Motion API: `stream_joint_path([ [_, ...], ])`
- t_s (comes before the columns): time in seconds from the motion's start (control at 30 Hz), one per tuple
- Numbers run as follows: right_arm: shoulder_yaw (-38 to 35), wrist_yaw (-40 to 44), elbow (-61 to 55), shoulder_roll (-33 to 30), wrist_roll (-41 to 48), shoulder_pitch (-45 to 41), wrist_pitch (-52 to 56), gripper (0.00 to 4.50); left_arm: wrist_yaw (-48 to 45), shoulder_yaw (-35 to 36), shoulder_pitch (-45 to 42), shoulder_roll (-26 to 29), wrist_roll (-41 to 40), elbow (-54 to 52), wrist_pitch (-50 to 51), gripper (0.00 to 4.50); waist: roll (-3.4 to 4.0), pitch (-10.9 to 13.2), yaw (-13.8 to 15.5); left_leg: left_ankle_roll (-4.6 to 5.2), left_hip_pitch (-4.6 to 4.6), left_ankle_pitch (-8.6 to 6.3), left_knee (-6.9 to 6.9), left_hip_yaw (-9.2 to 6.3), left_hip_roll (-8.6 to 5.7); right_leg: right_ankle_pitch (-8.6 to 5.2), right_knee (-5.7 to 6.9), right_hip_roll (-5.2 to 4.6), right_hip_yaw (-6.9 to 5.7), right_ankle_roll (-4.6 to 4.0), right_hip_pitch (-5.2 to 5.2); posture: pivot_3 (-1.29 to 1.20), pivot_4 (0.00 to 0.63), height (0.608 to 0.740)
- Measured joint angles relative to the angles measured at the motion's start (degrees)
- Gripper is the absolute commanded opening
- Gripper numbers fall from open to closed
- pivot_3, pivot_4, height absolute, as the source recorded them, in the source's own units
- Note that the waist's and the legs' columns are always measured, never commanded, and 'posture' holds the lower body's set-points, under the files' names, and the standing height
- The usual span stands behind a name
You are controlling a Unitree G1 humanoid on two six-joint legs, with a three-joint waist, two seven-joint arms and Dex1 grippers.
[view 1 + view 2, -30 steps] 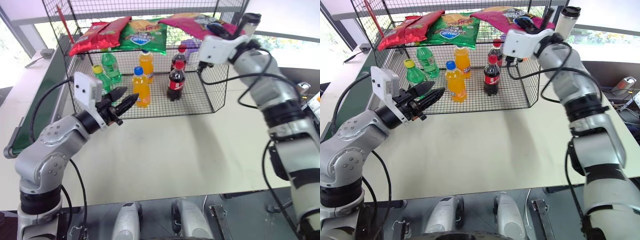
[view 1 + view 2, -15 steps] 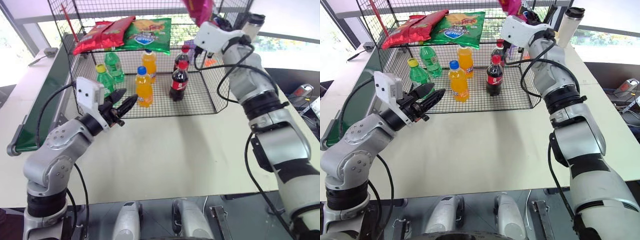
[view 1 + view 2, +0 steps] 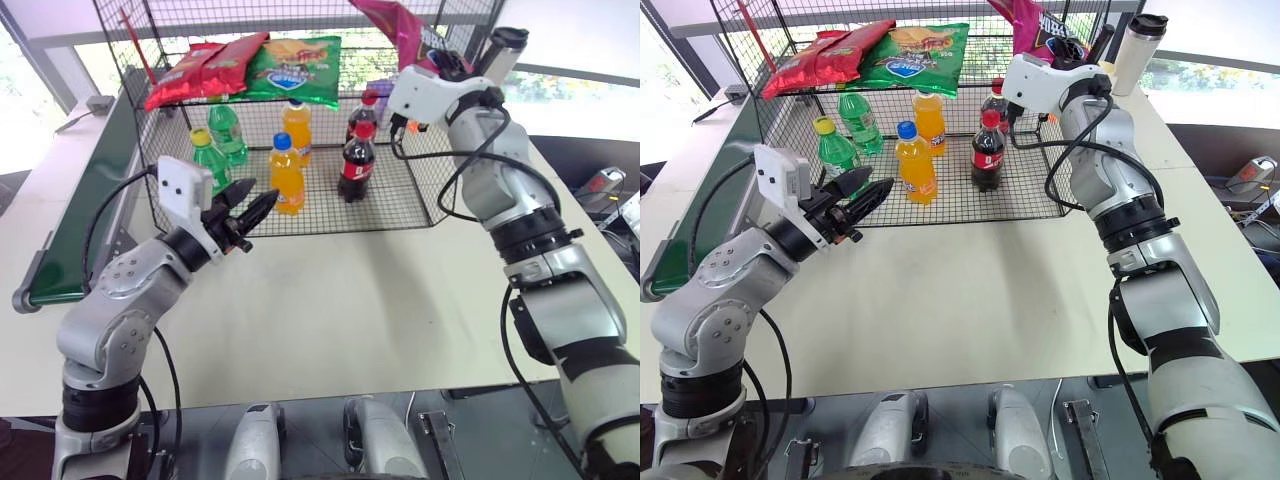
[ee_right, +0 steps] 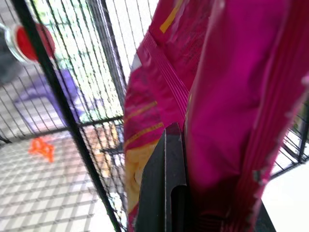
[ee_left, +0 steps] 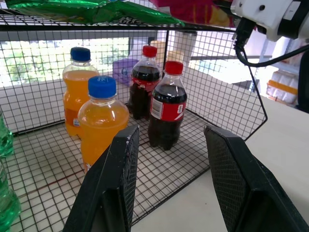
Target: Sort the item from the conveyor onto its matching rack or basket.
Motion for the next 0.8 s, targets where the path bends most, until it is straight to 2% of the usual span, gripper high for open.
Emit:
stream_joint_path([
  [0.13,1.3,0.6,3.7,3.4,0.1,-1.4,-1.0,0.0,-0.2,-0.2,-0.2,-0.6,0.5,0.9,-0.6,2.19,0.0,0.0,-0.3,0.0,0.02,0.0,-0.05,-0.01,0.02,0.01,0.02,0.03,0.01,0.01,-0.01,0.0,0.15,0.74],
  [0.3,1.2,0.7,6.7,4.8,1.3,-4.5,-2.8,1.92,-0.4,-0.2,0.0,-0.7,1.2,0.9,-0.8,2.24,0.01,0.0,0.0,0.0,-0.04,0.0,-0.04,0.0,0.02,0.0,-0.01,0.01,0.0,0.01,-0.05,0.0,0.15,0.74],
  [0.43,1.0,0.5,7.2,5.0,1.9,-6.0,-3.5,3.89,-0.4,-0.2,0.0,-1.4,1.3,0.9,-0.9,2.24,0.0,0.0,0.0,0.0,0.01,0.0,-0.03,0.0,0.02,0.0,0.0,0.01,0.01,0.0,0.0,0.0,0.15,0.74],
  [0.63,0.2,4.0,3.0,4.4,3.3,-4.8,-3.6,3.89,-0.6,-0.2,0.4,-1.5,1.9,1.0,-1.0,2.24,-0.01,0.0,-0.1,0.01,0.09,0.0,-0.06,0.0,0.02,0.0,0.0,0.02,0.01,0.01,0.05,0.0,0.15,0.74],
  [0.8,-3.3,10.1,-4.4,4.6,9.7,-0.7,-5.2,3.89,-0.9,-0.3,0.8,-1.7,2.7,2.6,-1.8,2.24,-0.01,0.0,0.0,0.01,0.09,-0.01,-0.06,0.0,0.03,0.0,0.01,0.02,0.0,0.01,0.05,0.0,0.15,0.74],
])
